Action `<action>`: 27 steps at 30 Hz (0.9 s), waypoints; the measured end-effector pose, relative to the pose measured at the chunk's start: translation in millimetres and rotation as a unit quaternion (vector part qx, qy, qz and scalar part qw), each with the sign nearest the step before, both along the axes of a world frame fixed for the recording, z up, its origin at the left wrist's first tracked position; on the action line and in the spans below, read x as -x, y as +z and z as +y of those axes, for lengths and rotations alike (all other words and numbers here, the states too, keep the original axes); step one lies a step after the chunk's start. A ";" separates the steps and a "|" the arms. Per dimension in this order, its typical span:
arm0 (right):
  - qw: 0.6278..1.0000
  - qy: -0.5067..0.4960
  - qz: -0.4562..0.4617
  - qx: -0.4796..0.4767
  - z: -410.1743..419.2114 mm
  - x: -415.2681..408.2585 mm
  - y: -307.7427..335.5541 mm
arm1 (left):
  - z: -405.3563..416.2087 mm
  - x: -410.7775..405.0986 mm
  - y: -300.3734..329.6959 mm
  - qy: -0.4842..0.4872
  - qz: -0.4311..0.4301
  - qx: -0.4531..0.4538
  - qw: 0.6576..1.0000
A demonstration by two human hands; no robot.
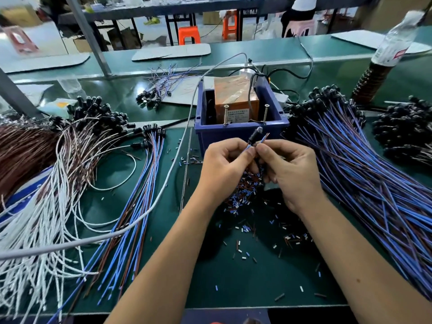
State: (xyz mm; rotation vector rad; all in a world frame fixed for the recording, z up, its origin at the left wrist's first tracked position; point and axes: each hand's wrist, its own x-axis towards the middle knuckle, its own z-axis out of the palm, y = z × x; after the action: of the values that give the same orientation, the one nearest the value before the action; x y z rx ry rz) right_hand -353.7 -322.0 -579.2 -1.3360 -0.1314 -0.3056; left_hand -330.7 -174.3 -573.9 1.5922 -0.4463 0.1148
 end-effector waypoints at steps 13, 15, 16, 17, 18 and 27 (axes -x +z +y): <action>0.982 -0.135 -0.087 0.103 -9.6 -2.3 -1.1 | -5.2 5.6 5.9 0.362 -0.192 0.071 0.909; 0.955 -0.221 -0.108 0.163 -11.1 -2.9 -1.5 | -4.2 3.8 5.8 0.382 -0.154 0.082 0.908; 0.939 -0.260 -0.121 0.190 -11.4 -2.7 -0.6 | -3.4 2.6 5.4 0.389 -0.140 0.082 0.907; 0.925 -0.289 -0.132 0.207 -10.9 -2.2 0.5 | -2.9 1.3 5.2 0.392 -0.131 0.082 0.907; 0.916 -0.308 -0.140 0.216 -9.7 -2.0 1.6 | -2.5 0.9 5.0 0.393 -0.124 0.082 0.908; 0.876 -0.304 -0.206 0.311 0.6 -7.0 10.8 | -1.8 -0.3 -1.8 0.343 -0.111 0.106 0.927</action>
State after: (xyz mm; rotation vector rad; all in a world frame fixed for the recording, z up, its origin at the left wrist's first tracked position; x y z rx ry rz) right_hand -346.7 -321.4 -568.4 -1.9214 -0.1722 -1.1646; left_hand -330.4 -176.0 -575.7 1.4619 -0.0245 0.8566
